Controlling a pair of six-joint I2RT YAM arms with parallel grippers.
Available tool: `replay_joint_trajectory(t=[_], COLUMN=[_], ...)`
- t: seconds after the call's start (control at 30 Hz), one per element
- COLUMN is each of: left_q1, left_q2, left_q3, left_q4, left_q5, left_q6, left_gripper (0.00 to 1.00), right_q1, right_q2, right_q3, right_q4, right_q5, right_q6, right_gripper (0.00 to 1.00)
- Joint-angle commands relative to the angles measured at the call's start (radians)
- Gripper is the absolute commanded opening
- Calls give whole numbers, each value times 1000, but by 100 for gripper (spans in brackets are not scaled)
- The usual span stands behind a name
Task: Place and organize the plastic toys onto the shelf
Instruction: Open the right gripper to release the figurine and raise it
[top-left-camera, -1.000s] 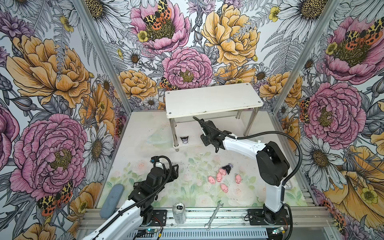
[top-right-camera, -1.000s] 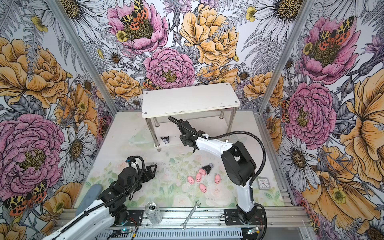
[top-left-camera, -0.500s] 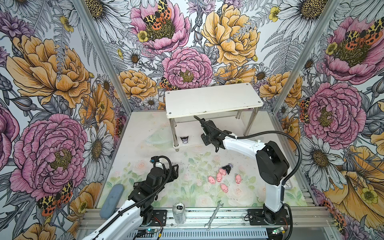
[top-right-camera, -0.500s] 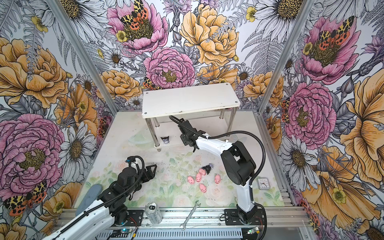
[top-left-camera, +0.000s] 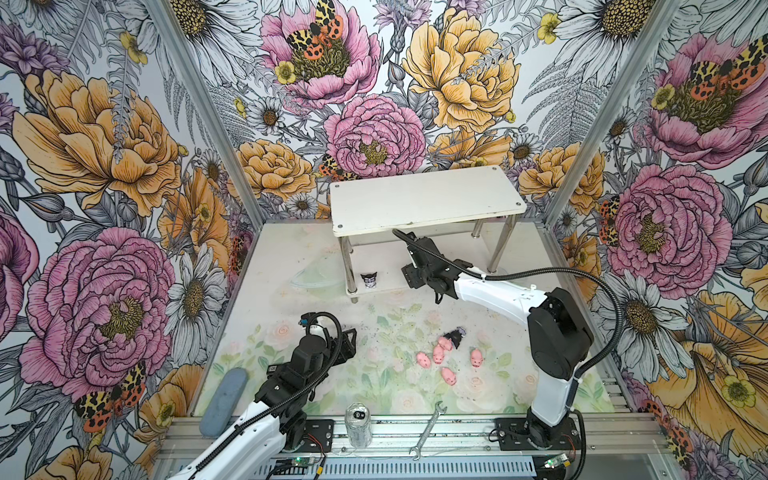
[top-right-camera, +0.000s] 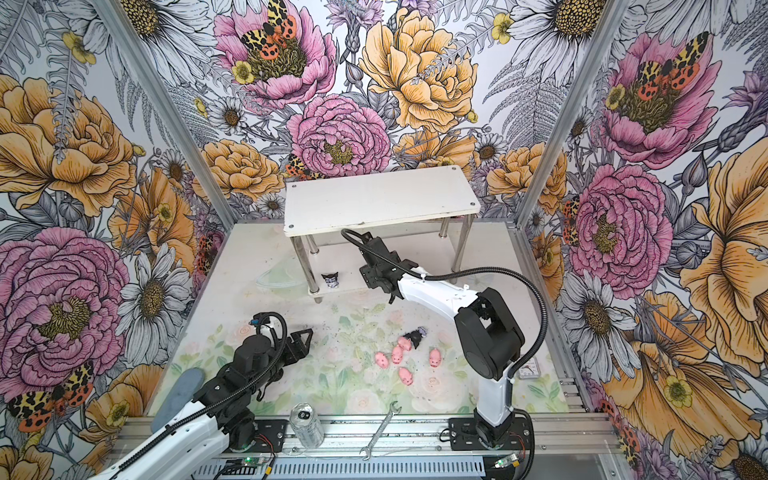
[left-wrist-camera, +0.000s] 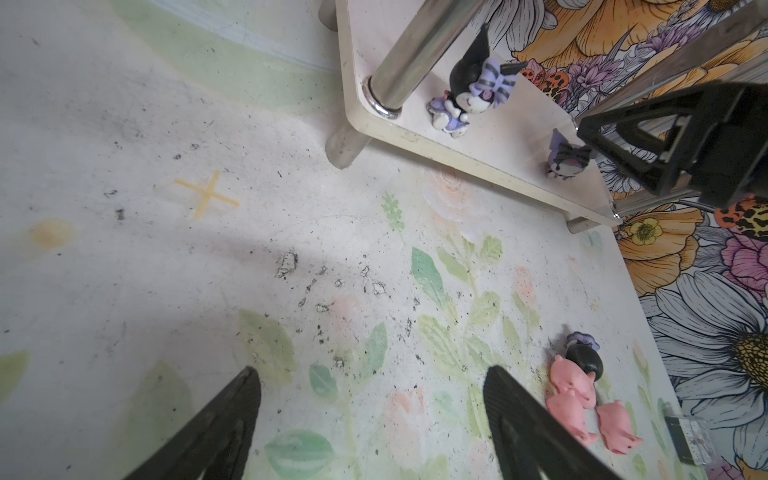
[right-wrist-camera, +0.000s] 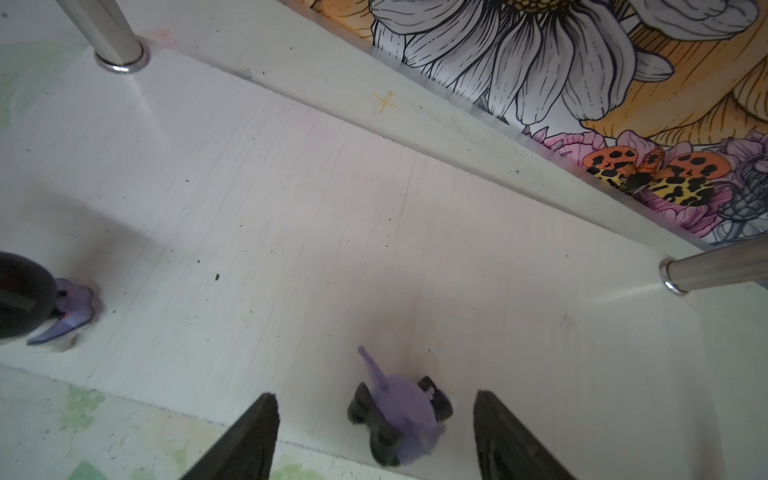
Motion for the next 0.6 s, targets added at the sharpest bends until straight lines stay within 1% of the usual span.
replay_joint_trajectory(t=[0.0,0.17,0.27,0.33,0.37,0.4,0.43,0.47,0.5,0.53,0.57], left_q1=[8,8,8,9,8,8,8,7,7,7,7], left_q2=[-20,-60,-87,-95,-97,-96,-95,-92,-88,-85,-80], left_q3=[1,3,-4,-8,-9,-11,-12,-13,-13,-12,-12], left_q4=[-19,-53,-70,-76,-77,-75,-73,-70,-66,-64,-63], left_q5=[24,29,24,20,18,15,15,15,13,13,13], left_q6=[8,1,-5,-8,-10,-12,-13,-13,-13,-12,-11], left_gripper=[86,85,85,85,85,85,86,86,86,85,85], right_q1=[-2,-5,-11,-18,-21,-25,-27,-30,-32,-33,-35], right_q2=[-63,-82,-80,-71,-66,-57,-47,-35,-25,-15,-3], right_q3=[-23,-67,-83,-83,-80,-75,-67,-55,-44,-32,-16], right_q4=[2,2,1,1,1,1,1,1,2,2,2], right_q5=[1,37,23,-10,-29,-47,-57,-66,-76,-82,-82], right_q6=[28,37,48,70,83,95,103,111,115,118,122], right_gripper=[77,77,72,63,50,34,25,20,20,21,25])
